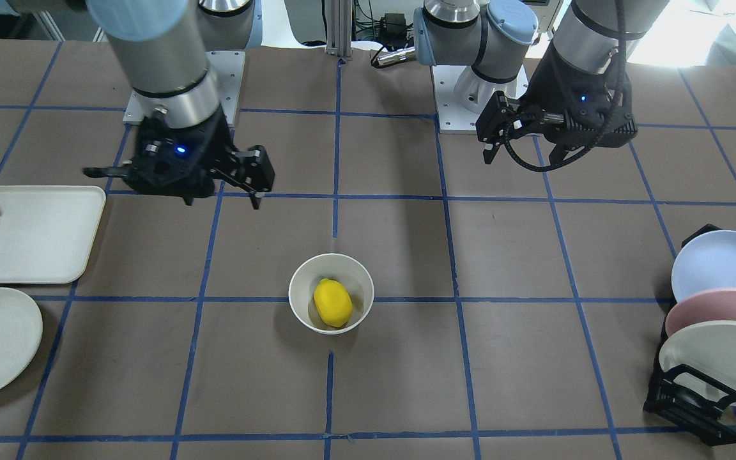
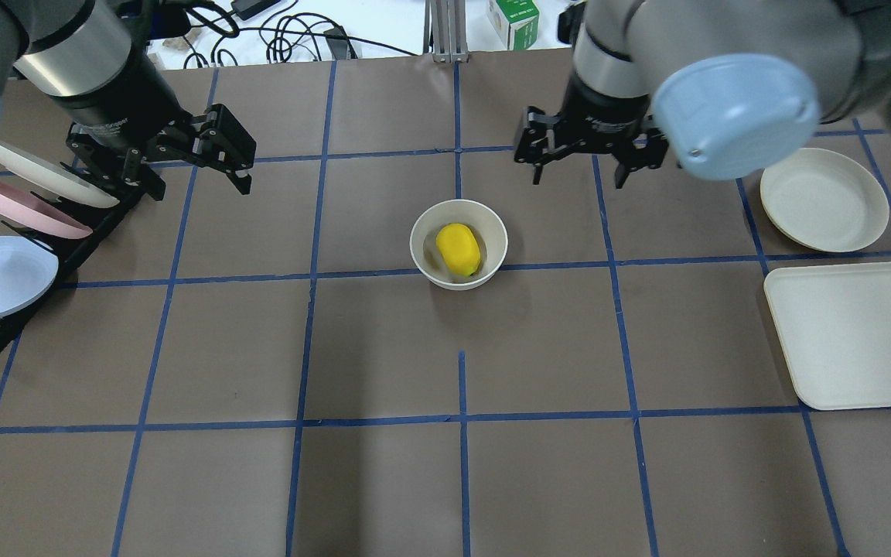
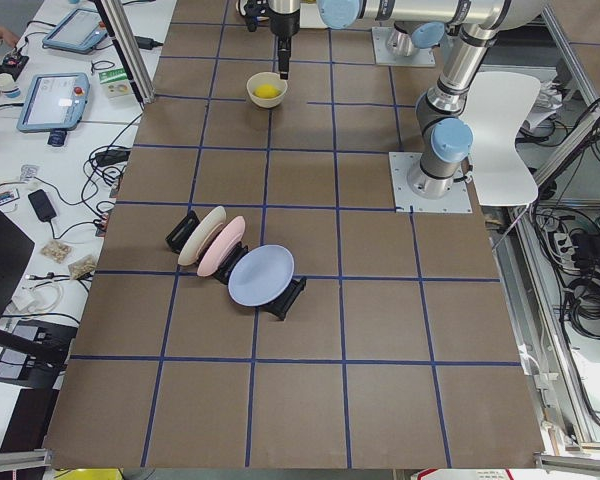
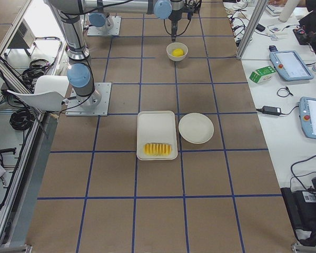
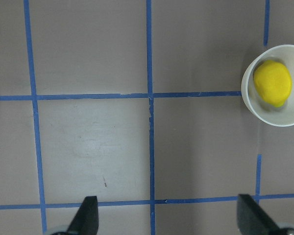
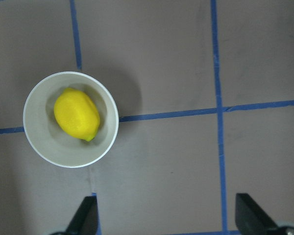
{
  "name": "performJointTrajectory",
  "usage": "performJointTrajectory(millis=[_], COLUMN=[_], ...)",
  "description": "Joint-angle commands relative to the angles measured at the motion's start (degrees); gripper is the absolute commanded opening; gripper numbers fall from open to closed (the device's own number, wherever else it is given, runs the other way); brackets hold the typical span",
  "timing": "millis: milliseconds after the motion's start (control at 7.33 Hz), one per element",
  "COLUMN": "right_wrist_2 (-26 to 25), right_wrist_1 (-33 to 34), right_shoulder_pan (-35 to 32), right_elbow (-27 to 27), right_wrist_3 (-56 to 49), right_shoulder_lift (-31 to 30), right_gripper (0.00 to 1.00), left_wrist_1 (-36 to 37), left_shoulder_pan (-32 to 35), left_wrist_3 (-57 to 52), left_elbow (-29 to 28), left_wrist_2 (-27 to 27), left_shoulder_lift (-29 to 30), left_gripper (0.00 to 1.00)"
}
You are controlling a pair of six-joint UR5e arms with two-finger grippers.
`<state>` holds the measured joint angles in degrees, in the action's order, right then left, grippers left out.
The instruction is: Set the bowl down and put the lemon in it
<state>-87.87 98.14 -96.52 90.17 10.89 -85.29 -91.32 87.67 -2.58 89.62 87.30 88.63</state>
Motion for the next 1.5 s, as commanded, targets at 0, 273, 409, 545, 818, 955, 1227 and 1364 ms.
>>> performJointTrajectory(millis=[0,273,409,545,818,955,1227,1364], right_wrist_2=[-0.5,-0.7,-0.7,-0.7,-0.8,-0.8,-0.7,-0.7], right_wrist_1=[-6.7,-6.7,-6.7,-6.7,-6.7,-6.7,-6.7,-6.7], right_shoulder_pan=[5.8,5.6,5.6,5.6,5.6,5.6,5.6,5.6], right_elbow=[1.0,1.8,1.8,1.8,1.8,1.8,1.8,1.8], right_wrist_3=[-9.1,-9.4,-9.4,-9.4,-9.4,-9.4,-9.4,-9.4], right_shoulder_lift=[-5.4,-5.9,-5.9,-5.9,-5.9,-5.9,-5.9,-5.9], right_gripper=[1.00,1.00,1.00,1.00,1.00,1.00,1.00,1.00], left_wrist_1=[-0.1,-0.3,-0.3,-0.3,-0.3,-0.3,-0.2,-0.3], left_shoulder_pan=[0.0,0.2,0.2,0.2,0.2,0.2,0.2,0.2], left_wrist_3=[0.0,-0.1,0.0,0.0,-0.1,-0.1,-0.1,0.0], left_elbow=[0.0,0.2,0.1,0.1,0.1,0.1,-0.1,0.0], left_wrist_2=[0.0,0.1,0.0,0.0,0.0,0.1,0.1,0.0], left_shoulder_lift=[0.1,0.1,0.1,0.1,0.1,0.2,0.4,0.3], left_gripper=[1.00,1.00,1.00,1.00,1.00,1.00,1.00,1.00])
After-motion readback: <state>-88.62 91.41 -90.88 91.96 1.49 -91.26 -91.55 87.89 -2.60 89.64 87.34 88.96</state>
